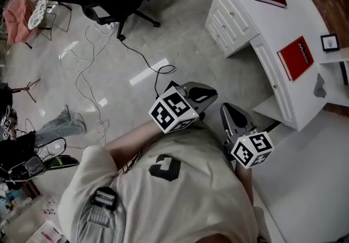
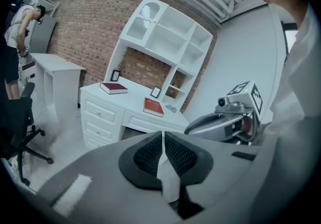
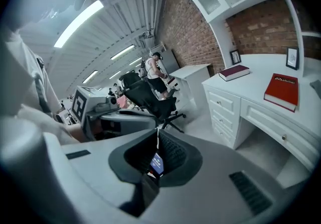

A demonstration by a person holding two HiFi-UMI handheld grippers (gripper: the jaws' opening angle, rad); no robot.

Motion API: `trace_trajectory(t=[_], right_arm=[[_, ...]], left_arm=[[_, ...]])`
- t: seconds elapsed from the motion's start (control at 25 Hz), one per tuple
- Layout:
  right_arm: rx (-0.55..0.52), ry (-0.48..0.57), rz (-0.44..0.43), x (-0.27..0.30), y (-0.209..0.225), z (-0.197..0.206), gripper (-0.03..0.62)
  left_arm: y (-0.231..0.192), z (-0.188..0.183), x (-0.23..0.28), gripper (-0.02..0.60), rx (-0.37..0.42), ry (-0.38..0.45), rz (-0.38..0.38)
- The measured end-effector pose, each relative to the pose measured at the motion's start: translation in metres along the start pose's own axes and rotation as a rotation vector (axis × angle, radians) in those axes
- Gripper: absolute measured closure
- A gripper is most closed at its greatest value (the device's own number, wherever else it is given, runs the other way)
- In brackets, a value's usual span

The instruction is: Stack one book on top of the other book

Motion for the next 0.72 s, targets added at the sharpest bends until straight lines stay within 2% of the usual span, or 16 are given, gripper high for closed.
trace_trajectory(t=[0.12, 0.24, 0.32, 0.4, 0.52, 0.72], right_arm=[[0.006, -0.008, 0.027, 0.002, 0.006, -0.002, 0.588], [-0.002, -0.019, 0.040, 0.009, 0.011, -0.003, 0.588], [-0.026, -0.033, 0.030, 0.016, 0.012, -0.005, 0.588], [-0.052, -0.053, -0.003, 0.029, 0.010, -0.009, 0.588], [-0.088, -0.098, -0.100, 0.053, -0.001, -0.012, 0.588], [-0.150, -0.149, -0.227, 0.094, -0.019, -0.016, 0.588]], left_arm=[[-0.004, -0.010, 0.008, 0.566, -0.016, 0.048, -0.024], [-0.004, -0.008, 0.009, 0.565, 0.000, 0.071, -0.038], [-0.011, -0.003, 0.003, 0.566, -0.003, 0.091, -0.079], [-0.023, -0.002, -0.007, 0.565, -0.030, 0.125, -0.136], [-0.036, -0.002, -0.024, 0.566, -0.052, 0.176, -0.227], [-0.056, -0.001, -0.058, 0.565, -0.003, 0.203, -0.381]])
Point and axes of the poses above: the fingertips, and each gripper's own axes: x forward along the fingers, y to its right, z out of its underside, the point moved 3 cm from there along -x, backward along the fingers, and after that the axes turned 4 degrees about -x, right-handed, at the moved point
